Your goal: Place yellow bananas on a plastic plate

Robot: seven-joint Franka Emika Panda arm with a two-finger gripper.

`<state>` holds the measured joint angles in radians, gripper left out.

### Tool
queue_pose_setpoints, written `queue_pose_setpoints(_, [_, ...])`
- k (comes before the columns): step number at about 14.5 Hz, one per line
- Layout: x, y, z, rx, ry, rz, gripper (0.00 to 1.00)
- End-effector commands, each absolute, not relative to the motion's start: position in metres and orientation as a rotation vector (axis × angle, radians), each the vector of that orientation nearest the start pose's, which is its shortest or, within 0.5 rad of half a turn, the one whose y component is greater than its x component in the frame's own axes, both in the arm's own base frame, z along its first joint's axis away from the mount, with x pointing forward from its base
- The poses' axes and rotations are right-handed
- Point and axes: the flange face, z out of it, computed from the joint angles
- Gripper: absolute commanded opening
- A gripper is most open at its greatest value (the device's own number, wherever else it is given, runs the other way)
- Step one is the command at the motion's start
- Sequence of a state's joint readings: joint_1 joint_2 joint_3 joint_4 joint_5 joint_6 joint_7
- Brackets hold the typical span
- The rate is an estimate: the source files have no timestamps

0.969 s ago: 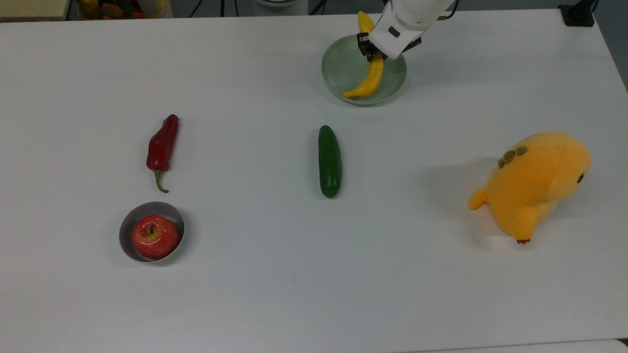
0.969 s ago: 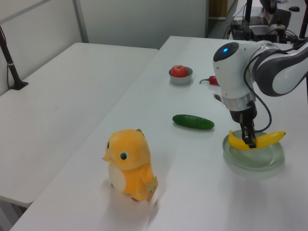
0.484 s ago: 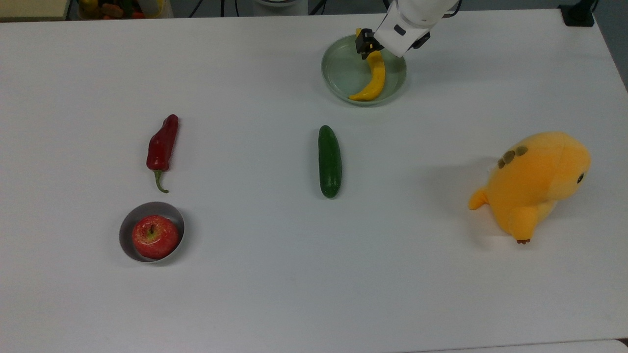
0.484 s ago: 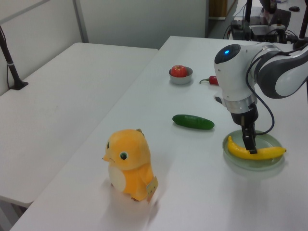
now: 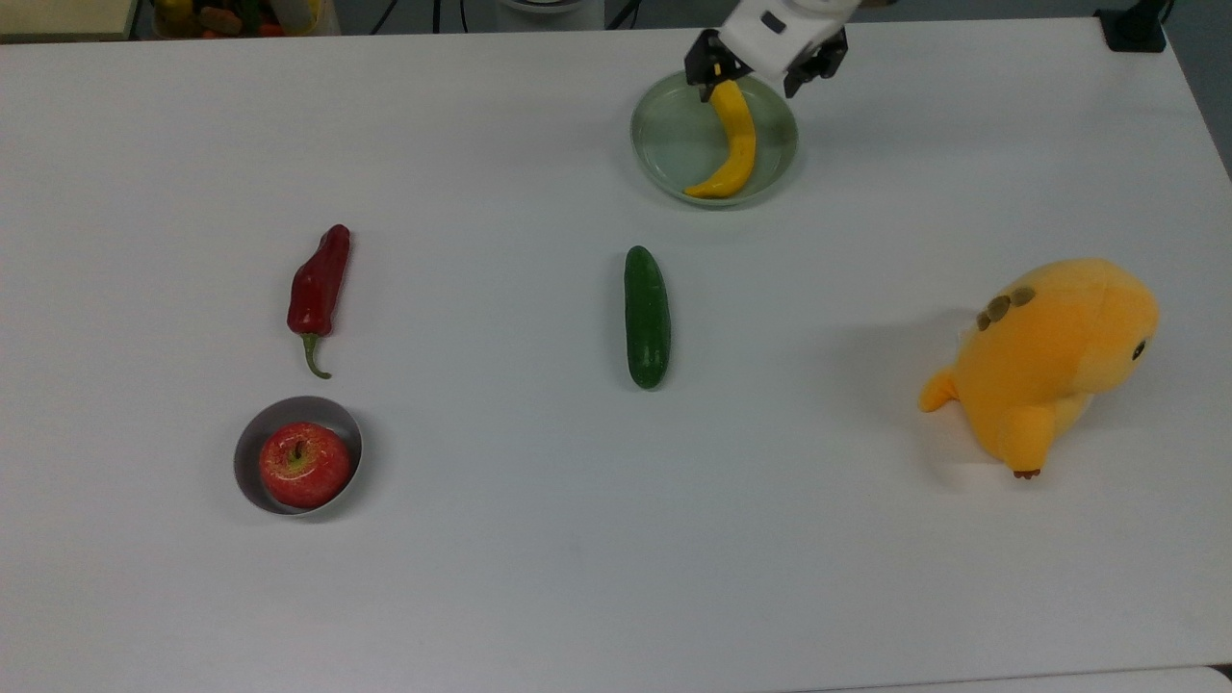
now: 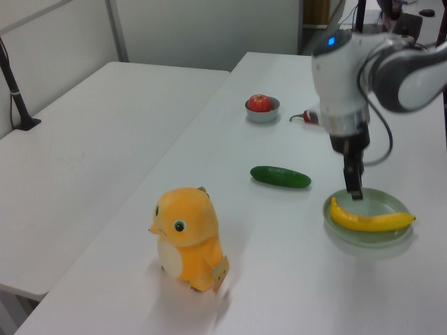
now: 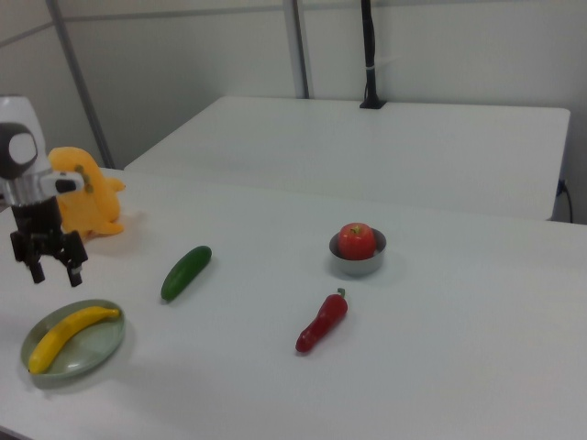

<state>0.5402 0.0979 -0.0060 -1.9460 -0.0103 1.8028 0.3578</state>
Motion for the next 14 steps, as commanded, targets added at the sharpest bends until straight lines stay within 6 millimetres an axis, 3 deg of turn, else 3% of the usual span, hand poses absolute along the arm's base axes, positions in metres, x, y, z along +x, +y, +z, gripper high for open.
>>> queue_pose_setpoints(1, [0.485, 0.223, 0.485, -3.194, -0.223, 0.282, 1.0])
queue_pose_setpoints(6, [0.526, 0.137, 0.562, -3.152, -0.03, 0.171, 1.0])
queue_pose_setpoints(7, [0.534, 0.118, 0.582, -3.124, -0.021, 0.118, 1.0])
queue_pose_setpoints(9, [0.544, 0.088, 0.603, -3.071, -0.056, 0.052, 1.0])
queue_pose_setpoints(14, [0.552, 0.04, 0.62, -3.054, -0.102, -0.016, 1.0])
